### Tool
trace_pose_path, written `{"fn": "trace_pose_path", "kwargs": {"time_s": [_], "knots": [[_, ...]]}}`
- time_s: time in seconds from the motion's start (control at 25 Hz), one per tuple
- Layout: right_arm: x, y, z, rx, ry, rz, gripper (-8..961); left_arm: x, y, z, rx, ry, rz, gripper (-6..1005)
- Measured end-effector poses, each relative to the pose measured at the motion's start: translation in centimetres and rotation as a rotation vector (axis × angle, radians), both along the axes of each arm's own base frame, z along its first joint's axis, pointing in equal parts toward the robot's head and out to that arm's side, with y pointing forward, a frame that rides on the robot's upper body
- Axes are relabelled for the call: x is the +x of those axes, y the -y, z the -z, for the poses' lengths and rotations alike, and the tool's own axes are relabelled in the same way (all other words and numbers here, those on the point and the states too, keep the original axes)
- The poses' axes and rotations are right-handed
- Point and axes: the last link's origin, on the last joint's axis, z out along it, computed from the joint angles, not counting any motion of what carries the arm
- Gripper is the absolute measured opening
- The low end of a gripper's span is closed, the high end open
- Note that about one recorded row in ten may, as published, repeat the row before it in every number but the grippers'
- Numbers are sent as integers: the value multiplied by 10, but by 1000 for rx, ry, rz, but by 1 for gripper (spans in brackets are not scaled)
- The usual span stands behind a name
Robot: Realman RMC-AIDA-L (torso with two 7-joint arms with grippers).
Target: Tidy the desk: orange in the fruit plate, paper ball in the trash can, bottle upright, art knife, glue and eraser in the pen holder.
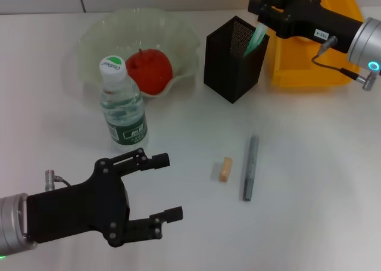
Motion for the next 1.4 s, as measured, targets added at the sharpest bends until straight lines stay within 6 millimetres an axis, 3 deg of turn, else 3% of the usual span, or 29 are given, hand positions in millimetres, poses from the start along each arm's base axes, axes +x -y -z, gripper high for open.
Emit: {"fn": "trace_pose_path", "kwargs": {"time_s": [0.24,0.52,0.64,0.84,1.0,1.12,1.16,1.2,1.4], "knots": [[0,2,-7,4,-12,-13,354,-3,-3,3,8,-35,-15,783],[-11,17,-59,-72,-47,-42,618,-10,-5,3,29,-59,-48,782],[-34,31,-79,-159,96,-63,665,-13,-5,1,33,-63,-57,782],[-87,53,-90,-365,556,-69,694,-25,-1,-5,35,-69,-114,782],[-123,55,-74,-484,819,-139,710,-32,2,-6,30,-81,-144,782],[-139,48,-46,-576,940,-143,707,-35,4,-6,27,-89,-153,782],[-147,44,-27,-630,984,-126,706,-36,5,-5,25,-92,-154,782],[-147,44,-27,-630,984,-126,705,-36,5,-5,25,-92,-154,782],[-158,47,20,-710,1086,-72,699,-38,7,-4,19,-104,-161,782]]}}
